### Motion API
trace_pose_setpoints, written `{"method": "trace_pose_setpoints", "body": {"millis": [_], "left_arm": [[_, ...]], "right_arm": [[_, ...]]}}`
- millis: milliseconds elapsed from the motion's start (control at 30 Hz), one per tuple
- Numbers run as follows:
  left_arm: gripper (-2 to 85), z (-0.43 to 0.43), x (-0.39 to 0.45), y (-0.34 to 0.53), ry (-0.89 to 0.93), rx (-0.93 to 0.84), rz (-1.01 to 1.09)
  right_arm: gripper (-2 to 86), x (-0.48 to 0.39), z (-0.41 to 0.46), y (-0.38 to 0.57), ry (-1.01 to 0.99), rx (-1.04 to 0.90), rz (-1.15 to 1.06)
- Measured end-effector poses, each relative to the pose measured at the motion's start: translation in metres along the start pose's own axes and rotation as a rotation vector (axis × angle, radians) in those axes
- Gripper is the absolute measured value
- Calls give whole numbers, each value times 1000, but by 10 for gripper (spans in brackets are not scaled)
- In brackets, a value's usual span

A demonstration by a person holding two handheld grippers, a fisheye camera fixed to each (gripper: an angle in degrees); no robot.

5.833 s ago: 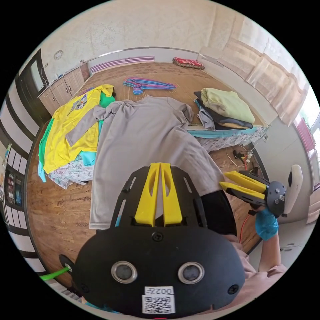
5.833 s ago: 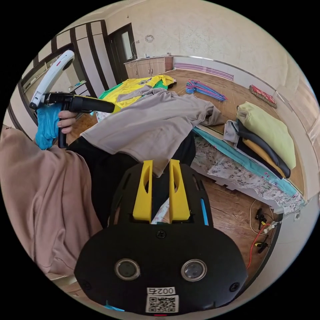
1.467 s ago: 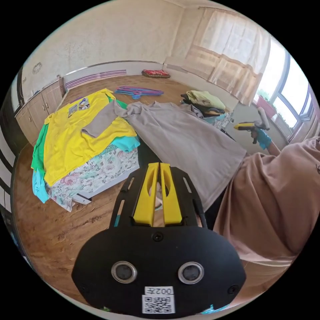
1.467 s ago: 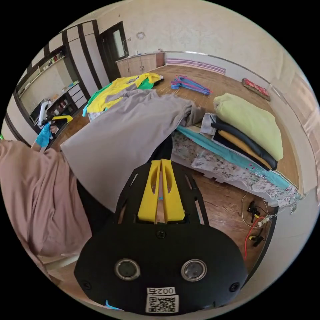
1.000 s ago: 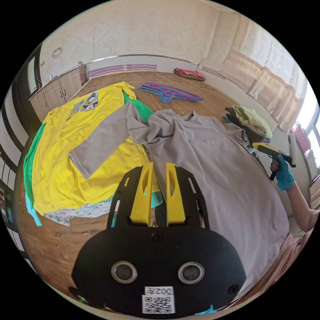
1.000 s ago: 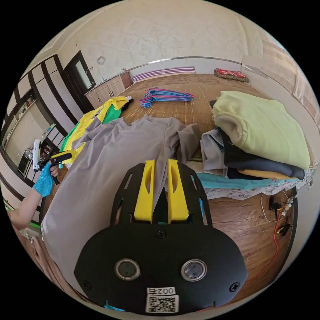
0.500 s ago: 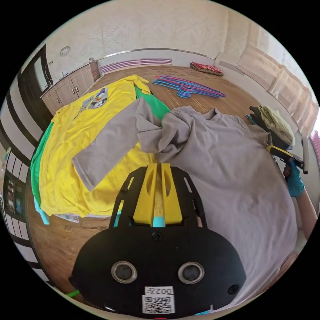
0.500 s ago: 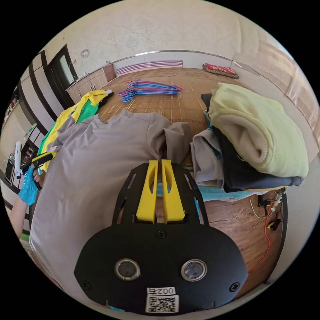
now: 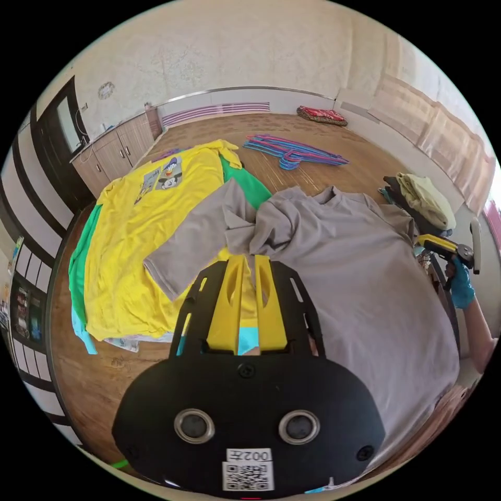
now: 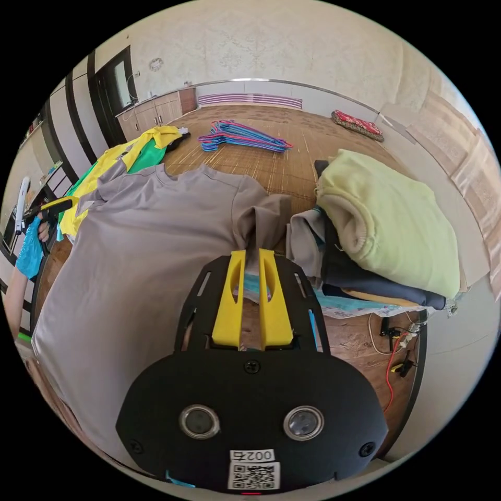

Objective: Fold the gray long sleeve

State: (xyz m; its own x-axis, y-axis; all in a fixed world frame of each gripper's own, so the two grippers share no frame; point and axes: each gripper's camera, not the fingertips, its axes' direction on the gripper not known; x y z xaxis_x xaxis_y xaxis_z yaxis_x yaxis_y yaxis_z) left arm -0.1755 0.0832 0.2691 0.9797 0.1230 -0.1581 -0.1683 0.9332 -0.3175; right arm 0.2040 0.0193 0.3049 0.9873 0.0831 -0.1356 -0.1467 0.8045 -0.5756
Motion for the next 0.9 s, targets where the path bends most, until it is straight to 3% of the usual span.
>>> {"method": "trace_pose_setpoints", "body": {"millis": [133, 333, 500, 667, 900], "left_arm": [[43, 2, 7, -37, -11, 39, 112], [88, 50, 26, -112, 67, -17, 212], [88, 104, 45, -163, 124, -128, 238], [82, 142, 51, -194, 43, -262, 201], [24, 163, 57, -223, 24, -301, 199]], "right_arm": [[18, -6, -5, -34, 52, 53, -39], [69, -23, 23, -119, -109, 126, -138], [105, -39, 70, -195, -214, 57, -245], [122, -49, 112, -245, -196, -72, -316], [99, -58, 148, -290, -178, -162, -335]]}}
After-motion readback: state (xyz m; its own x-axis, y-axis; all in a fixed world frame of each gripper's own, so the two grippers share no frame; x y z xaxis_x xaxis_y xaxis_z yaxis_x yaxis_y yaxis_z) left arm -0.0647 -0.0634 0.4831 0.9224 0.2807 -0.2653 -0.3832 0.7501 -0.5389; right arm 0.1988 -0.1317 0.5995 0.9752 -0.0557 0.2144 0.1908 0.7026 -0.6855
